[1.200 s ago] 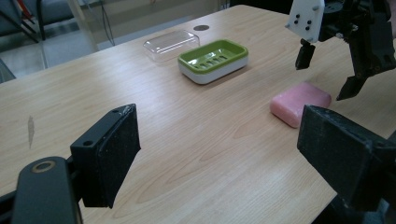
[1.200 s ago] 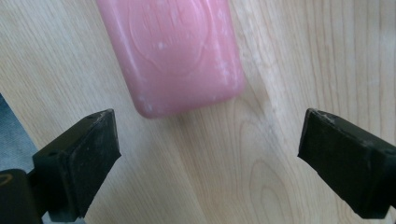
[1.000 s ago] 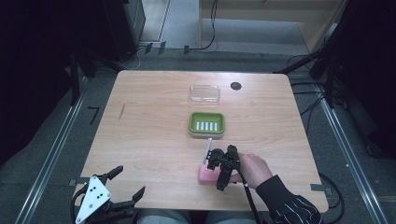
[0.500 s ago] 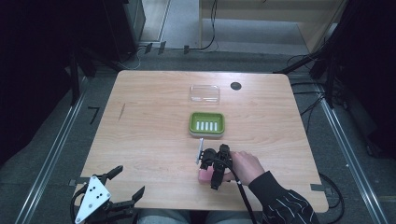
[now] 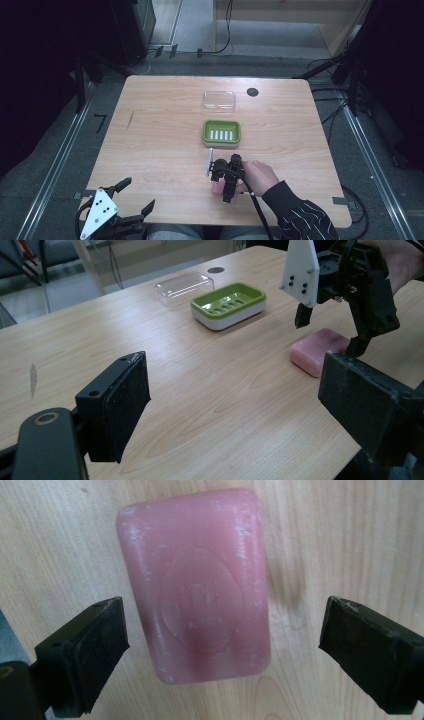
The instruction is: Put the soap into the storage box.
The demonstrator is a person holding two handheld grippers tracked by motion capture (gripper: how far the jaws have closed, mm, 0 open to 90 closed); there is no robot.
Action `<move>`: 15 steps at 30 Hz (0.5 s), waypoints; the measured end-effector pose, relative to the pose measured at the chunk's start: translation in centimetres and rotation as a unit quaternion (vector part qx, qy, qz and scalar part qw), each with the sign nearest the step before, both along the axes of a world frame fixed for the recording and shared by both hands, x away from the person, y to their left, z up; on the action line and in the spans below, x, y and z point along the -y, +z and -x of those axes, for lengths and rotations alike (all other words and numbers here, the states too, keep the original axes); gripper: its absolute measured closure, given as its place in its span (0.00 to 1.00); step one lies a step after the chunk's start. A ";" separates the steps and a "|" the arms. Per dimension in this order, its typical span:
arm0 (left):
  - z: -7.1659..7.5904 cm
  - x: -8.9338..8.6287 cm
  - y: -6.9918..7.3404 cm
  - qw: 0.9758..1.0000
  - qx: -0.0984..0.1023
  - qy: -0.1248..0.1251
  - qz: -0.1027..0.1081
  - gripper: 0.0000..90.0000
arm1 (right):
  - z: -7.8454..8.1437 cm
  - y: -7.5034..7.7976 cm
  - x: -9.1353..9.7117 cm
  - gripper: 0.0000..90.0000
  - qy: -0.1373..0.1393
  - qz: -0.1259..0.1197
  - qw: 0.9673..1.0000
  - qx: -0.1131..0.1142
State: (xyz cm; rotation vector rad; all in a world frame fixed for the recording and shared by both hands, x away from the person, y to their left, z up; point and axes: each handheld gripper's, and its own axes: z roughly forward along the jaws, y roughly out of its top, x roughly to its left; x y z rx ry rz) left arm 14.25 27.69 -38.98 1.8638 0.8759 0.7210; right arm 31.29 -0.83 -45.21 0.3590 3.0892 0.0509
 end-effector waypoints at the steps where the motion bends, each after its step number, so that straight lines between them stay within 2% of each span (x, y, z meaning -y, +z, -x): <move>1: 0.0 0.0 0.0 1.000 0.001 0.000 0.001 0.16 | 0.0 -0.2 -0.1 0.06 0.000 0.003 1.000 0.001; 7: 0.0 0.0 0.0 1.000 0.002 0.000 0.001 0.15 | -0.1 -0.5 -0.3 0.06 0.016 0.006 1.000 -0.006; 15: 0.0 0.0 0.0 1.000 0.002 -0.001 0.001 0.15 | 0.2 -0.3 -0.1 0.21 0.029 0.003 1.000 0.002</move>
